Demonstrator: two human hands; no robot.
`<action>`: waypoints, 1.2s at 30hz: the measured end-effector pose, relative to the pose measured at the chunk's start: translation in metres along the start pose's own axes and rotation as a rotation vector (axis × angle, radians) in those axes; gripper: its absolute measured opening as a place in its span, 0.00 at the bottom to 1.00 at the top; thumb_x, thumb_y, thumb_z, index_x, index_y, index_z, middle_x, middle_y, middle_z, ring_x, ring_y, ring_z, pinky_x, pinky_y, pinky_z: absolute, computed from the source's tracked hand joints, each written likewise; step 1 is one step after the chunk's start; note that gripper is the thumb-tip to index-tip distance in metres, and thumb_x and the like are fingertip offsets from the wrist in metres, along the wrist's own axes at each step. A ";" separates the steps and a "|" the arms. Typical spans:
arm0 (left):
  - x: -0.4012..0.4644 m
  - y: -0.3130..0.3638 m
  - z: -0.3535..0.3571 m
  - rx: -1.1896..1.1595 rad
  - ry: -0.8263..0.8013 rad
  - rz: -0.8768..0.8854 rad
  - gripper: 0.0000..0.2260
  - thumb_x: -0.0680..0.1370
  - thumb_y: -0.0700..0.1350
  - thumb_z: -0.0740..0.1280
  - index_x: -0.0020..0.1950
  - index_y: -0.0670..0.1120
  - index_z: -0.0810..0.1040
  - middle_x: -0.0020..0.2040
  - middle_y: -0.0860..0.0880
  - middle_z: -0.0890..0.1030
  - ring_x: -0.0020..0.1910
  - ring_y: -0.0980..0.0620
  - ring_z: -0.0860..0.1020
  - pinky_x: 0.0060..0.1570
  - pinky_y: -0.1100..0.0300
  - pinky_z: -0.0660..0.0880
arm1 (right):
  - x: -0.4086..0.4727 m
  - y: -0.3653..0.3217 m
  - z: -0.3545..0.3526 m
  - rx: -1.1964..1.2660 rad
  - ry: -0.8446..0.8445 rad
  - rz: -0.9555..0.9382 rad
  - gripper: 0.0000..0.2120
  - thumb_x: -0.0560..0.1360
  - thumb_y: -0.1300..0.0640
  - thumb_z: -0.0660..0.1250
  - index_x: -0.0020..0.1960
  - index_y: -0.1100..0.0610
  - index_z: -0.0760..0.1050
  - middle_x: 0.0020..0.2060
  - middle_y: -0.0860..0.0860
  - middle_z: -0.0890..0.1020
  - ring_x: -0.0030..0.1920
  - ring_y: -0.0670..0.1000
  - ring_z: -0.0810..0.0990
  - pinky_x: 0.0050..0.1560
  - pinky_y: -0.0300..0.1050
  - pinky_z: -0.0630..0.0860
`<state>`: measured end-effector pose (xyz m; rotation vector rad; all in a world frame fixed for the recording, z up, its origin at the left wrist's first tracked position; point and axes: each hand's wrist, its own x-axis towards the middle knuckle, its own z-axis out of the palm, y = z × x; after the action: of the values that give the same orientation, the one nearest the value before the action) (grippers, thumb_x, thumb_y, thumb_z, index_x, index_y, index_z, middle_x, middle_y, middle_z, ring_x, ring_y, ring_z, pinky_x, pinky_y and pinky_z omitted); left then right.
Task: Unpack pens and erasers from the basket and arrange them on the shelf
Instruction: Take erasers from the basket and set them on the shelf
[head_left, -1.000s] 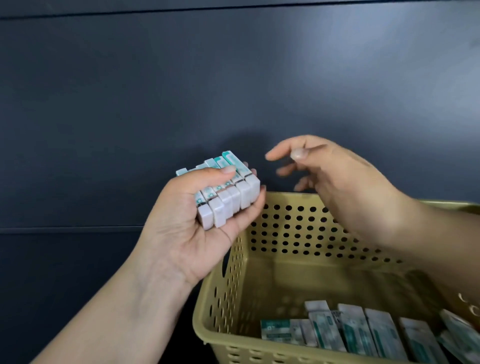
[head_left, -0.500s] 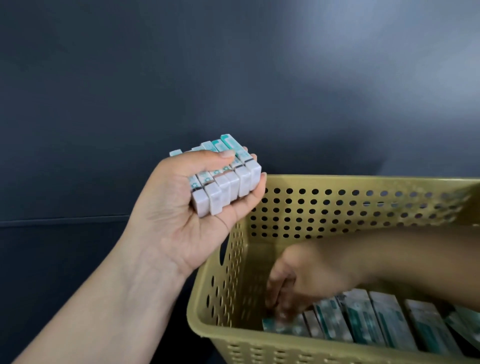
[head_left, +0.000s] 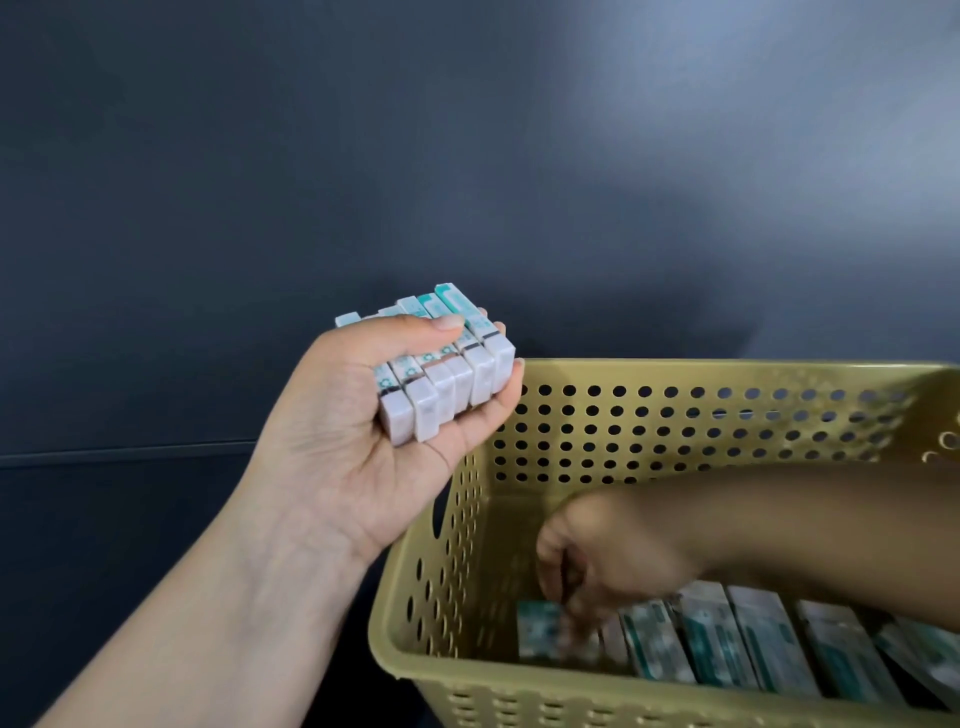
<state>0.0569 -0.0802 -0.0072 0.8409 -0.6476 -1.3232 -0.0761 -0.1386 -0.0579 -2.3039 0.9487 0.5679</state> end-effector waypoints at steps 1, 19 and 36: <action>0.001 0.000 -0.001 0.003 0.006 0.001 0.11 0.64 0.40 0.63 0.24 0.42 0.81 0.31 0.47 0.82 0.32 0.52 0.82 0.44 0.53 0.77 | -0.001 0.001 -0.003 0.015 -0.009 0.026 0.13 0.75 0.53 0.65 0.59 0.54 0.73 0.42 0.46 0.77 0.41 0.45 0.75 0.40 0.37 0.72; -0.002 0.001 0.011 -0.168 0.164 0.039 0.15 0.60 0.33 0.63 0.46 0.36 0.76 0.35 0.39 0.83 0.34 0.45 0.83 0.36 0.46 0.79 | 0.007 0.008 -0.017 0.182 0.163 0.031 0.15 0.73 0.55 0.67 0.59 0.53 0.74 0.44 0.47 0.79 0.42 0.44 0.75 0.43 0.37 0.72; -0.004 0.003 0.012 -0.102 0.093 -0.021 0.14 0.60 0.33 0.63 0.45 0.35 0.77 0.42 0.37 0.83 0.40 0.41 0.83 0.39 0.40 0.77 | -0.059 -0.002 -0.079 0.744 0.760 -0.385 0.05 0.68 0.61 0.70 0.41 0.53 0.79 0.26 0.48 0.80 0.25 0.41 0.74 0.28 0.32 0.74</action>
<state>0.0477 -0.0778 0.0020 0.8224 -0.4956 -1.3167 -0.1010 -0.1597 0.0353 -1.8924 0.7922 -0.7607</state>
